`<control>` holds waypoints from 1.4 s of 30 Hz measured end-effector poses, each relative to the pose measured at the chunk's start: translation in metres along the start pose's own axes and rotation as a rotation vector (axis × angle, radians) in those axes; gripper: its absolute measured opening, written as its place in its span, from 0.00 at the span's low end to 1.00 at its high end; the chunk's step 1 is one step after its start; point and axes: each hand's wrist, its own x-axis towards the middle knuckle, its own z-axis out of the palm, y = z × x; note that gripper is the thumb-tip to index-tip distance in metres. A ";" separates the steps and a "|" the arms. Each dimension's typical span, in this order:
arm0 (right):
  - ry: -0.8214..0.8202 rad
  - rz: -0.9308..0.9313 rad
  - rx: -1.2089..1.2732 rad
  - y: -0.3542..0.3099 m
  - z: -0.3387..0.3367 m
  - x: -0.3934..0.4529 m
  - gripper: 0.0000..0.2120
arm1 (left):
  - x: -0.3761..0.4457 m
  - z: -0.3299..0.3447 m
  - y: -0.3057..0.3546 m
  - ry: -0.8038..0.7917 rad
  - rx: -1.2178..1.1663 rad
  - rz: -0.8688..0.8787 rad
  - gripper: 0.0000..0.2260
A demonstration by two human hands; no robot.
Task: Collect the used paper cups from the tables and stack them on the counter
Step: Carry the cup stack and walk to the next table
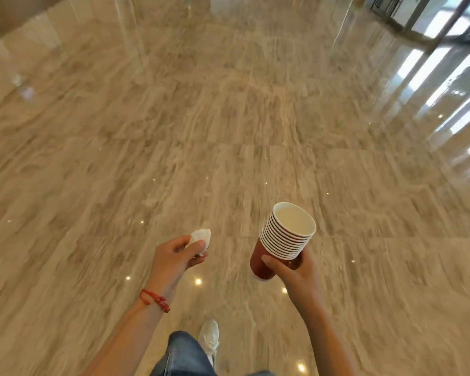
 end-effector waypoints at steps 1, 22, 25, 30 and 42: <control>0.001 0.004 -0.001 -0.005 0.004 0.022 0.27 | 0.021 0.007 0.013 -0.002 0.007 0.008 0.08; 0.036 0.003 -0.001 -0.089 -0.007 0.550 0.27 | 0.444 0.258 0.190 -0.043 0.058 -0.010 0.03; 0.023 0.014 0.007 -0.100 -0.003 0.615 0.26 | 0.501 0.284 0.213 -0.030 0.046 -0.021 0.02; -0.032 0.025 0.018 -0.104 0.016 0.735 0.25 | 0.618 0.324 0.245 -0.039 0.063 -0.021 0.01; 0.023 -0.002 0.047 -0.173 0.062 1.061 0.26 | 0.921 0.437 0.387 -0.107 0.141 0.023 0.02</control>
